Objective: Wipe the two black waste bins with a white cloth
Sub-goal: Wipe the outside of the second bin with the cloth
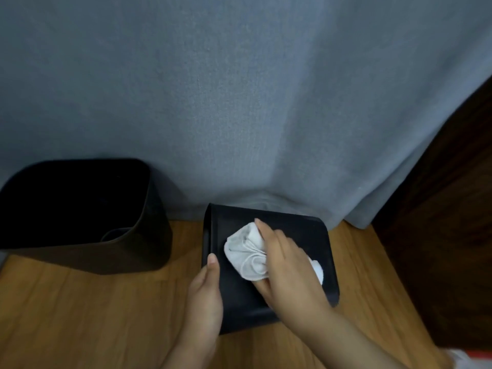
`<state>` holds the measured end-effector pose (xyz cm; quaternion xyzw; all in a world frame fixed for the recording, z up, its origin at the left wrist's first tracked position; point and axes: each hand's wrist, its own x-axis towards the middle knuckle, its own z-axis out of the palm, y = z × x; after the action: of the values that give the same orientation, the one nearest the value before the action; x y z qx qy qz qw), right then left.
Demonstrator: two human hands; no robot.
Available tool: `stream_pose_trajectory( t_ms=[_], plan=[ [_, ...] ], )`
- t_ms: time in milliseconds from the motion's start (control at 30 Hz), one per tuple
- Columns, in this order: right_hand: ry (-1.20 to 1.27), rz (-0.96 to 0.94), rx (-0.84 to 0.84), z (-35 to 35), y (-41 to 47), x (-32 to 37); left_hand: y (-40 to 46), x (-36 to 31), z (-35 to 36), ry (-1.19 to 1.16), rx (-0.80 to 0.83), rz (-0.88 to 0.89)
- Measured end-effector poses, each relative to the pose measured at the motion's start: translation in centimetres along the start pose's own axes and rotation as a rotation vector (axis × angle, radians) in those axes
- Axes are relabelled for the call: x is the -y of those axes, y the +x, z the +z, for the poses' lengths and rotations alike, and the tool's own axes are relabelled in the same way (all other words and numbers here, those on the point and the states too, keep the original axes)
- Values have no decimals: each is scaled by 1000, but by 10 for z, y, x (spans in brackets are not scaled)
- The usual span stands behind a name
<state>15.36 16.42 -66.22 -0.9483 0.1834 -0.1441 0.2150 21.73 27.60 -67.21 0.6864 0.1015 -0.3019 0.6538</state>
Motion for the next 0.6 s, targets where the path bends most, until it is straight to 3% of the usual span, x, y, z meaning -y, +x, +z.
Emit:
stream_pose_trajectory(
  t_ms=[100, 367, 600],
  plan=[
    [70, -17, -43, -1, 18, 18, 1, 1, 4, 19, -13, 41],
    [-132, 57, -92, 28, 44, 18, 0, 8, 0, 134, -58, 178],
    [-194, 432, 2, 10, 53, -61, 3, 16, -6, 149, -97, 156]
  ],
)
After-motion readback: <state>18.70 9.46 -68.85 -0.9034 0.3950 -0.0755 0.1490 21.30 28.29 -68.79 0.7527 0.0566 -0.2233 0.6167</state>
